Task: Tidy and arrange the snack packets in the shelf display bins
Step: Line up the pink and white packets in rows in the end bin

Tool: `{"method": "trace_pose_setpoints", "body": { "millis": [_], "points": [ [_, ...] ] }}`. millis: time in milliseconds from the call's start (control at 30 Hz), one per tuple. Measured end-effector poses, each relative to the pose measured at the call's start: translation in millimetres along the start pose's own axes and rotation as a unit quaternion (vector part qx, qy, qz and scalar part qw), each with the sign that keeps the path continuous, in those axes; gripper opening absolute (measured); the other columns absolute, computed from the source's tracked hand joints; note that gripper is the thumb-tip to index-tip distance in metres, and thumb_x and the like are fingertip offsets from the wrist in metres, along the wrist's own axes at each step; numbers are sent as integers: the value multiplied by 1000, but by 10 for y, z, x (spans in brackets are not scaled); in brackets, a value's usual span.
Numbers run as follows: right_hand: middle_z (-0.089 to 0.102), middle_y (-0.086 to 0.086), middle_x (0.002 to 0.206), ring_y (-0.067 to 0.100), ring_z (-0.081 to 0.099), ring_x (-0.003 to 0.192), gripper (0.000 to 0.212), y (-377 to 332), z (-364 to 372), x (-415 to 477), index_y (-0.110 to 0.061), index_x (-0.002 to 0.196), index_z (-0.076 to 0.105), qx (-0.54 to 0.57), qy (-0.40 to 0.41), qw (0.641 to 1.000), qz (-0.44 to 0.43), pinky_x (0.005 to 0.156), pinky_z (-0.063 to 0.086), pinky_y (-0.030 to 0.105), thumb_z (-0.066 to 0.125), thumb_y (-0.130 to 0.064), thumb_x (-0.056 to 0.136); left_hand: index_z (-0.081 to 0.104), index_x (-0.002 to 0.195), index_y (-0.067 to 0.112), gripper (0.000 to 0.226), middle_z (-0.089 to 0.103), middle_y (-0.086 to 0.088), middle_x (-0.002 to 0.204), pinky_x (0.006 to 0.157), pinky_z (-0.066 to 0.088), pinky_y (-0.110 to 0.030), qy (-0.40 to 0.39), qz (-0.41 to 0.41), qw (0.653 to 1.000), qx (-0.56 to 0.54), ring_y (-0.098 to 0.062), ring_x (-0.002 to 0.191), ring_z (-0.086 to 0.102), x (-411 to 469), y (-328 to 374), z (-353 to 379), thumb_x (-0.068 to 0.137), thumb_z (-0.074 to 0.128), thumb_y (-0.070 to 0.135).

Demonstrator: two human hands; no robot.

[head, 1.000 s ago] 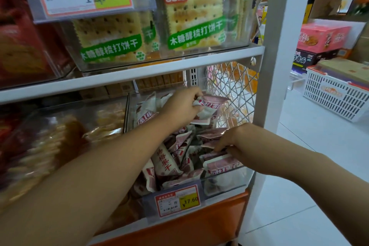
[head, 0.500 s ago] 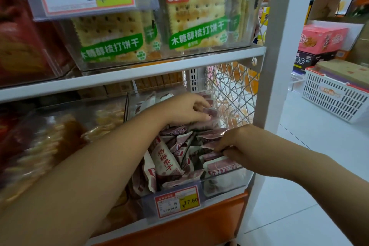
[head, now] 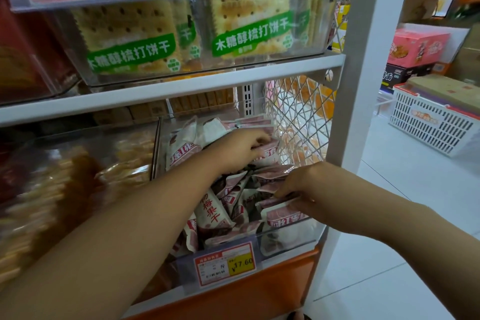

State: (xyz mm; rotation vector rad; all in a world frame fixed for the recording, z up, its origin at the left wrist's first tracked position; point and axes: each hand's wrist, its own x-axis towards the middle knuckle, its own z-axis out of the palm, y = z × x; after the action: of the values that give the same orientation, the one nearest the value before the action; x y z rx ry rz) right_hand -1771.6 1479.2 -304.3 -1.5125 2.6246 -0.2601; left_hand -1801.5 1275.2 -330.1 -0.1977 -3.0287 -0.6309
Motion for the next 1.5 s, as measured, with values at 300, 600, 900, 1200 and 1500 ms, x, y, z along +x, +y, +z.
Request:
{"method": "trace_pose_setpoints", "body": {
  "millis": [300,600,900,1200,1500],
  "points": [
    [65,-11,110,11,60,97,32,3,2,7,-32,114,65,0,1,1000,-1,87,49,28,56,-15,88,72,98,15,15,60,3,108,91,44,-30,-20,76,995,56,-12,102,56,-34,58,-63,87,64,17],
    [64,-12,114,10,59,100,32,9,26,15,-34,118,63,-6,-3,1000,8,88,47,23,56,-20,90,57,78,12,13,61,-5,81,61,37,-30,10,25,986,165,-21,74,56,100,96,-34,90,51,10],
    [46,-6,128,19,57,106,50,-41,196,132,-31,134,42,-85,47,994,41,83,52,32,58,-17,88,61,89,8,7,61,-6,97,74,42,-33,55,-14,994,89,-20,89,55,143,4,13,88,55,5],
    [27,-5,141,18,64,94,44,-33,135,96,-36,124,50,-97,32,993,60,78,55,33,57,-12,87,62,83,20,7,51,5,93,77,47,-32,112,-16,988,101,-13,88,54,-25,43,-94,89,60,19],
    [9,2,157,23,64,101,33,-90,83,102,-36,122,46,-83,-1,992,99,76,53,31,46,-20,93,47,92,14,8,60,-4,85,77,58,-36,121,-94,952,-265,-9,76,67,-121,111,-318,98,44,11]
  ]
}}
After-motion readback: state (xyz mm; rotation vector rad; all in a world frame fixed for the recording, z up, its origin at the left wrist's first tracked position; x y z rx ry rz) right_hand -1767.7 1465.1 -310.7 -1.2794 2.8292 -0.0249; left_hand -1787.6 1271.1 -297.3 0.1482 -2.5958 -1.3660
